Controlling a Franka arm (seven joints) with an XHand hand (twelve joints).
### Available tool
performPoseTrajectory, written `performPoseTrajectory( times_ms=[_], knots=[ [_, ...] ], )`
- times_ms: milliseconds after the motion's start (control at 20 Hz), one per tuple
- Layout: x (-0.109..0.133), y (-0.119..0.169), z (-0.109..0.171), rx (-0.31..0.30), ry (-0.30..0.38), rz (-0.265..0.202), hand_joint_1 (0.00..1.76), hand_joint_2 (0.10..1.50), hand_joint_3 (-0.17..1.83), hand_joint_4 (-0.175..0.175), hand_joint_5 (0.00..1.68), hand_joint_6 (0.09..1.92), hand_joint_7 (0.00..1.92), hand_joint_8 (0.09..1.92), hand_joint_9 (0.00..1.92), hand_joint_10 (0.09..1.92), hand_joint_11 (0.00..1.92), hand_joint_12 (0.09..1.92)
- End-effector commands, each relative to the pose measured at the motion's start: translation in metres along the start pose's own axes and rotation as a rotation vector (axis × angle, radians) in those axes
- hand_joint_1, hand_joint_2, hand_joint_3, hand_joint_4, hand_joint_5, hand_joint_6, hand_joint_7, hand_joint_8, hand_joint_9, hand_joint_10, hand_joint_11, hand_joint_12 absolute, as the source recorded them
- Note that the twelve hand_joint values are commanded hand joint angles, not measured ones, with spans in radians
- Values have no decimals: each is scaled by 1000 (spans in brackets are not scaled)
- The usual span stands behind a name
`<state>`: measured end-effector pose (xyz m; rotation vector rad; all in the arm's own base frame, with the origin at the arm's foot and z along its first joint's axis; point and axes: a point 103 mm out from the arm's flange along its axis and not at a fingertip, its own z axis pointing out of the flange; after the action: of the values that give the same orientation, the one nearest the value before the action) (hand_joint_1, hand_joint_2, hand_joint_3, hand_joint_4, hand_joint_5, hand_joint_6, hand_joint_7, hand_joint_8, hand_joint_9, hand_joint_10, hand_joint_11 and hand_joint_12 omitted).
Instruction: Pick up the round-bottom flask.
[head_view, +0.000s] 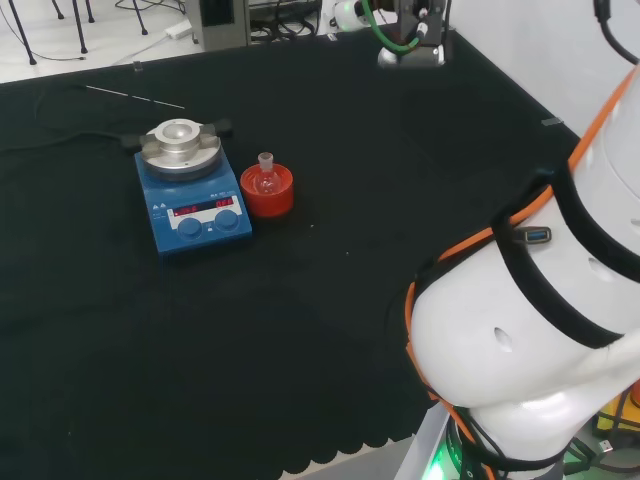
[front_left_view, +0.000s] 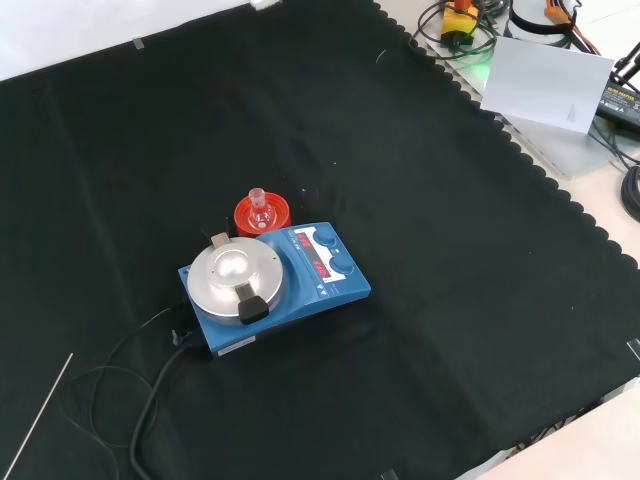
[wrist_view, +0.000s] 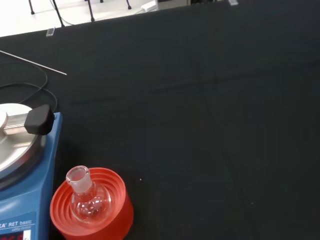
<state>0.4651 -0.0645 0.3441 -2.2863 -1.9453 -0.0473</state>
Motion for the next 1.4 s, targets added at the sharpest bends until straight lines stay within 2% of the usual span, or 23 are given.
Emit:
performPoseTrajectory(
  times_ms=[50,200,400,550,750,950,1400],
  knots=[
    [3,29,30,-6,44,-27,346,1147,245,-25,391,87,230,583,273,637,0,1164],
    [4,36,46,7,76,-22,395,1112,238,-26,406,87,247,595,288,641,0,1166],
    [8,43,67,-25,125,-53,498,1039,252,-24,464,87,288,605,333,635,0,1204],
    [10,48,83,-11,157,-76,607,918,387,-22,506,87,321,597,383,615,0,1253],
    [12,53,105,-14,182,-130,737,759,554,-14,562,87,359,587,411,603,0,1274],
    [12,57,127,14,196,-136,811,654,677,-10,584,87,379,575,428,592,0,1289],
    [16,62,157,47,204,-130,828,622,709,-9,602,87,382,573,433,591,0,1300]
  ],
)
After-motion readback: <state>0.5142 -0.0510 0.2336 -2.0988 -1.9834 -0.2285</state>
